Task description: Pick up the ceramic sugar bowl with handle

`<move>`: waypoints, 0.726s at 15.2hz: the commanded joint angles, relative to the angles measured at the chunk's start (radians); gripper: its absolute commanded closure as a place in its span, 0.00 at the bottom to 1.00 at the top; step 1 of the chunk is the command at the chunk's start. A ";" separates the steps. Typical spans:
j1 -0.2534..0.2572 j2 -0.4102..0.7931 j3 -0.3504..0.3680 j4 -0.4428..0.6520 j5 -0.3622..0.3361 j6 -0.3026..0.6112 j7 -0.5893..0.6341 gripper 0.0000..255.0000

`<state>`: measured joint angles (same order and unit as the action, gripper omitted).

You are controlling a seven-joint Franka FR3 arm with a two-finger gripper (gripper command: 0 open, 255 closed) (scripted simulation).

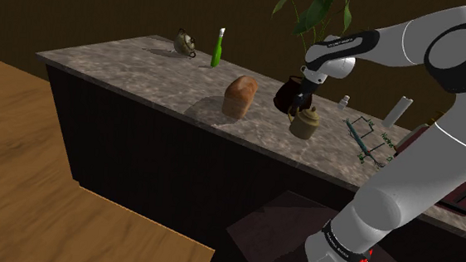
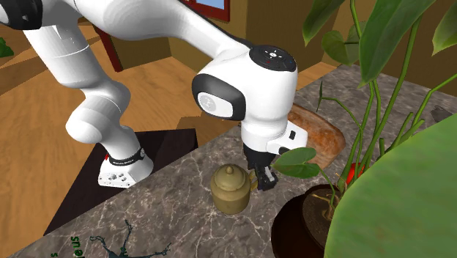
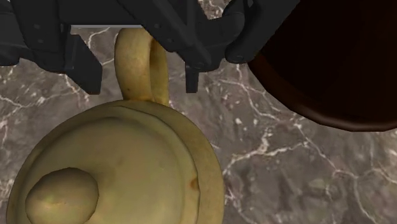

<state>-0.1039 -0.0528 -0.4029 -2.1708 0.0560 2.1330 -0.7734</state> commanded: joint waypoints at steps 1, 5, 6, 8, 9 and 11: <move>0.000 0.001 0.000 -0.001 0.000 0.001 0.000 1.00; 0.000 0.001 0.000 0.000 0.001 0.002 -0.001 1.00; 0.000 0.001 0.000 0.000 0.001 0.002 -0.001 1.00; 0.000 0.001 0.000 -0.001 0.000 0.002 -0.001 1.00; 0.000 0.001 0.000 0.000 0.000 0.001 0.000 1.00; 0.000 -0.011 0.001 0.016 -0.006 -0.025 0.005 1.00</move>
<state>-0.1037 -0.0557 -0.4021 -2.1605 0.0542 2.1194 -0.7710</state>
